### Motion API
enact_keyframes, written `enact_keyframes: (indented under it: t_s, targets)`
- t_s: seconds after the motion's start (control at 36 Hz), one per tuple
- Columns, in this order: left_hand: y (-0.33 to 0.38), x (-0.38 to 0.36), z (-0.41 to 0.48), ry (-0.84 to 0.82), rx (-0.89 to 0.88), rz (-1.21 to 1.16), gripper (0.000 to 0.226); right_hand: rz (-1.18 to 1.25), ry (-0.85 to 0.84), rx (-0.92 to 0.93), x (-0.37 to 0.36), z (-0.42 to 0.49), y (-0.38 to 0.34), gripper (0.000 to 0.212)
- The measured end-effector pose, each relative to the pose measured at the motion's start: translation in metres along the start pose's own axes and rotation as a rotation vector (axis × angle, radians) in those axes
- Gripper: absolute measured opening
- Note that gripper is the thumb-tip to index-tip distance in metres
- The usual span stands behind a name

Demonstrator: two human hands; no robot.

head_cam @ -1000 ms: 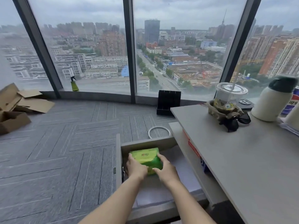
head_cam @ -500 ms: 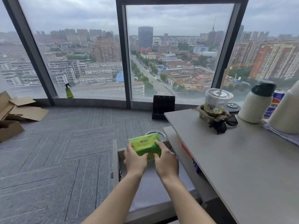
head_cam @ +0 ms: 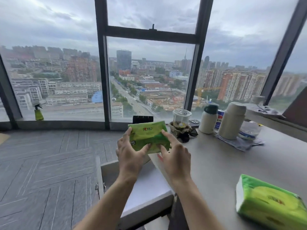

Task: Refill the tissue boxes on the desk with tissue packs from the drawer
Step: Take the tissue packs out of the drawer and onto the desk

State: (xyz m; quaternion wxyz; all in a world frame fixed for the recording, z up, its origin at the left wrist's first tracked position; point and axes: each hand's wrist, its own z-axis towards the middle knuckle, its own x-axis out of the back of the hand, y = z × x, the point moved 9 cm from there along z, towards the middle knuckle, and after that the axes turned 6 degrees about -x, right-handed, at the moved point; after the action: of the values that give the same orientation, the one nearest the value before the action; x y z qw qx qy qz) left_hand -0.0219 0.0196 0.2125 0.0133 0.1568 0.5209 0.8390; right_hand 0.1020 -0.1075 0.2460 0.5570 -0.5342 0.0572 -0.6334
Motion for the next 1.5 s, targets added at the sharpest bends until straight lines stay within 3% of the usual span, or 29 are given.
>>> enact_keyframes:
  t_s: [0.17, 0.47, 0.78, 0.94, 1.22, 1.33, 1.5]
  targets:
    - [0.047, -0.016, -0.047, -0.117, -0.117, -0.026, 0.078, -0.059, 0.097, -0.072, 0.075, -0.046, 0.025, 0.050]
    - [0.077, -0.057, -0.164, -0.329, -0.145, -0.014, 0.073, -0.157, 0.252, -0.267, 0.170, -0.155, 0.083, 0.044]
    - [0.095, -0.102, -0.225, -0.504, -0.163, 0.005, 0.075, -0.165, 0.342, -0.388, 0.213, -0.208, 0.139, 0.042]
    - [0.091, -0.132, -0.237, -0.597, -0.112, 0.041, 0.072, -0.154, 0.282, -0.436, 0.213, -0.206, 0.162, 0.042]
    - [0.088, -0.149, -0.224, -0.651, -0.112, 0.043, 0.070, -0.160, 0.200, -0.428, 0.206, -0.178, 0.173, 0.044]
    - [0.082, -0.149, -0.210, -0.713, -0.073, -0.103, 0.072, -0.149, 0.281, -0.326, 0.212, -0.168, 0.161, 0.035]
    - [0.080, -0.105, -0.165, -0.558, -0.083, -0.263, 0.030, -0.096, 0.299, -0.110, 0.200, -0.144, 0.107, 0.027]
